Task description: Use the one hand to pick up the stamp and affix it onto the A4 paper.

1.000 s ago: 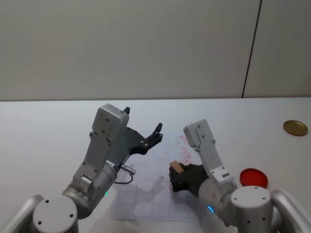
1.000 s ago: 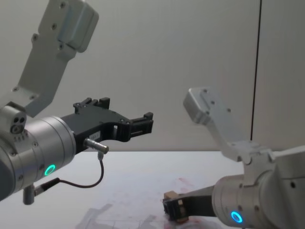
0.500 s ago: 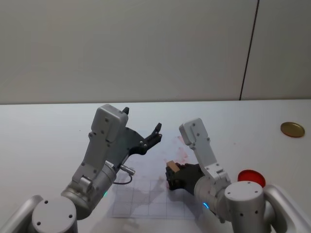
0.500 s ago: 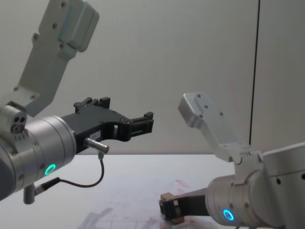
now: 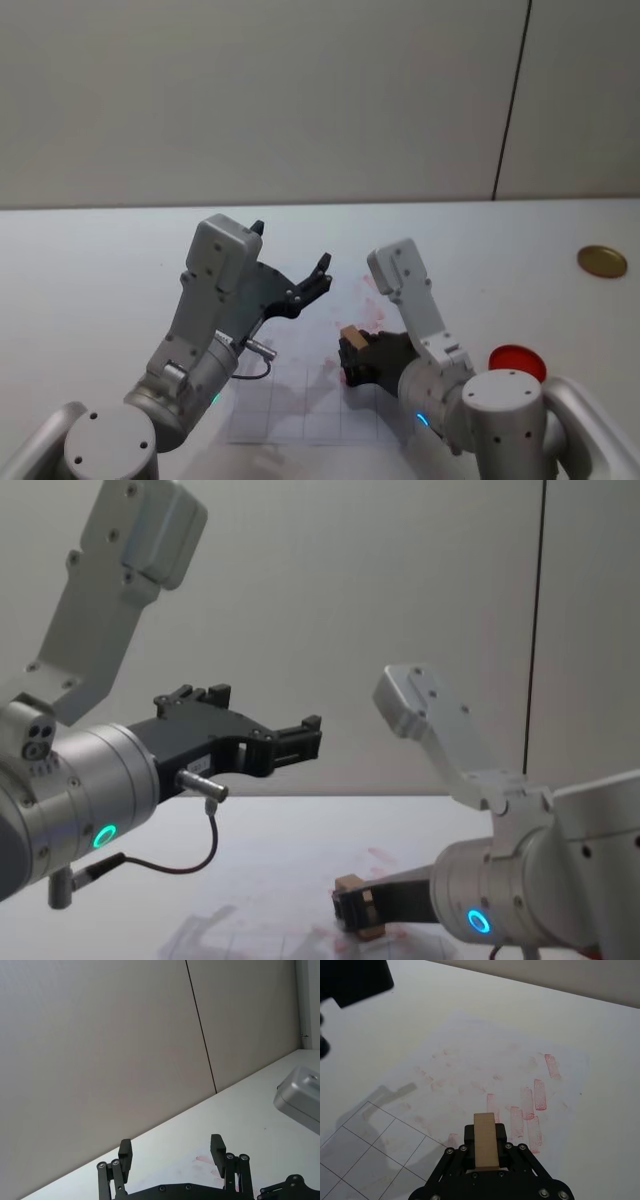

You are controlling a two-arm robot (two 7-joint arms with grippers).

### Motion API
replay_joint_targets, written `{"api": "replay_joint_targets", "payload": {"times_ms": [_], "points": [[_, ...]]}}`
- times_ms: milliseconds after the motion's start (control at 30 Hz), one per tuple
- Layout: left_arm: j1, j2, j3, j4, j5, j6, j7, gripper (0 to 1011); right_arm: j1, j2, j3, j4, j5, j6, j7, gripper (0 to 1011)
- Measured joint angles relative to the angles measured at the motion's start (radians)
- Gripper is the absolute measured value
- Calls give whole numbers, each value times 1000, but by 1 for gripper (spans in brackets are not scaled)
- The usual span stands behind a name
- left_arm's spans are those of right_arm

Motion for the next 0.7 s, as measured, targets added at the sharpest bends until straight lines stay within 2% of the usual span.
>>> {"api": "replay_joint_targets", "payload": {"times_ms": [300, 500, 700], "points": [[0, 0, 0, 0, 0, 0, 0, 993, -3, 4, 6, -77, -6, -34, -14, 219], [0, 0, 0, 0, 0, 0, 0, 993, -6, 8, 15, -138, -14, -47, -45, 219], [0, 0, 0, 0, 0, 0, 0, 993, -13, 14, 27, -187, -19, -35, -95, 219]]}}
